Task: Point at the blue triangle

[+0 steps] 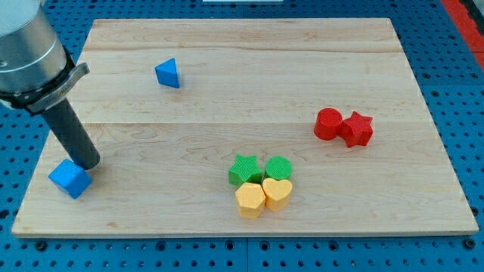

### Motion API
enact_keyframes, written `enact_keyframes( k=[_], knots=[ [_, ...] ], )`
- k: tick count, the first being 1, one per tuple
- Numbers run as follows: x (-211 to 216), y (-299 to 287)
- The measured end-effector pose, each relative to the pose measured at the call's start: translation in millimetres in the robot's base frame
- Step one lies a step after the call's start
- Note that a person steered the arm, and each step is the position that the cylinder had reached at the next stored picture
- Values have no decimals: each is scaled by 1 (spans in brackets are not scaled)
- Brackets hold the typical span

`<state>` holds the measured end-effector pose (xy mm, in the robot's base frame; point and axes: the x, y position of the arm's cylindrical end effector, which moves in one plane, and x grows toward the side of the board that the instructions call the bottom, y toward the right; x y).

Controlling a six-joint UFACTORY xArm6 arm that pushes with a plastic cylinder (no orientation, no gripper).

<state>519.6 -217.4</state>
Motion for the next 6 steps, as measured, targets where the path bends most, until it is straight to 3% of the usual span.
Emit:
enact_keyframes(
  k=[2,5,6],
  knots=[
    [-8,2],
    [-123,174],
    [-166,176]
  ],
)
